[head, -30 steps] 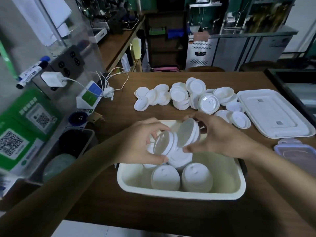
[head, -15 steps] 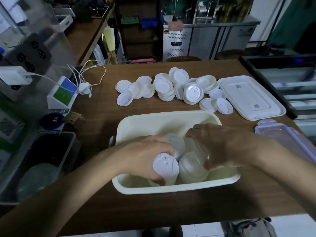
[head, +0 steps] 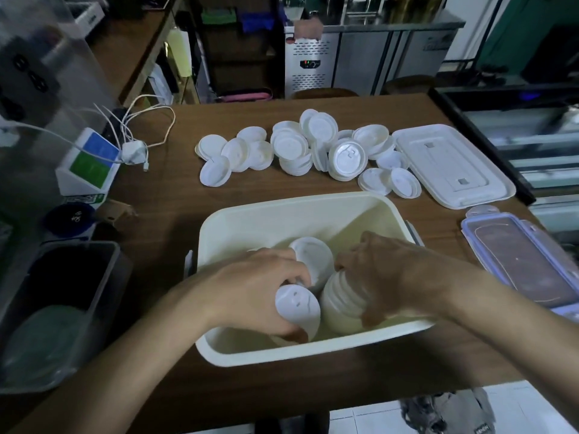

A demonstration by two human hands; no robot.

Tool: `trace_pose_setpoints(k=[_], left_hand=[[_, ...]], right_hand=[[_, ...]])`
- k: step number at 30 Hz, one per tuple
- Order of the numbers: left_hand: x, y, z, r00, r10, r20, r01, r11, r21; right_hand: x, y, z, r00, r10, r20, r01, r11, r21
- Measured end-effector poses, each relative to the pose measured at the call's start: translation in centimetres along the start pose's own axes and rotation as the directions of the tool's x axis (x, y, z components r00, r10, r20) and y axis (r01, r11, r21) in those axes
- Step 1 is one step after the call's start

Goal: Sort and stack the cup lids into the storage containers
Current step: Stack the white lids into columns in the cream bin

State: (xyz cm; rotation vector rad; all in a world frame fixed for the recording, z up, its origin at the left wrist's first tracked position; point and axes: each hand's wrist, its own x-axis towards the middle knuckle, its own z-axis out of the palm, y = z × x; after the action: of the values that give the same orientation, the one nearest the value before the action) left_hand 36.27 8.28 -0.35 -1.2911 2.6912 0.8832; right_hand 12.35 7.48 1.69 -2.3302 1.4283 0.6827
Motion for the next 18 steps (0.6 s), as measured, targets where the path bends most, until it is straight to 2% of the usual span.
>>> trace_pose_setpoints(k=[3, 12, 18], left_hand=[[0.2, 0.1, -0.1, 1.000, -0.019, -0.012, 0.019, 1.000, -0.015], [0.0, 0.0, -0.1, 0.998, -0.059, -0.023, 0.059, 0.998, 0.014], [0.7, -0.3, 0.1, 0.998, -0.058, -0.002, 0.058, 0.998, 0.005]], right_hand=[[-0.2, 0.0, -0.2, 0.999, -0.029, -0.019, 0.029, 1.000, -0.004], [-2.5, 0.1, -1.1, 0.997, -0.030, -0.066, 0.042, 0.981, 0.189], [-2.2, 0.0, -1.0, 0.996, -0.052, -0.070, 0.063, 0.984, 0.165]])
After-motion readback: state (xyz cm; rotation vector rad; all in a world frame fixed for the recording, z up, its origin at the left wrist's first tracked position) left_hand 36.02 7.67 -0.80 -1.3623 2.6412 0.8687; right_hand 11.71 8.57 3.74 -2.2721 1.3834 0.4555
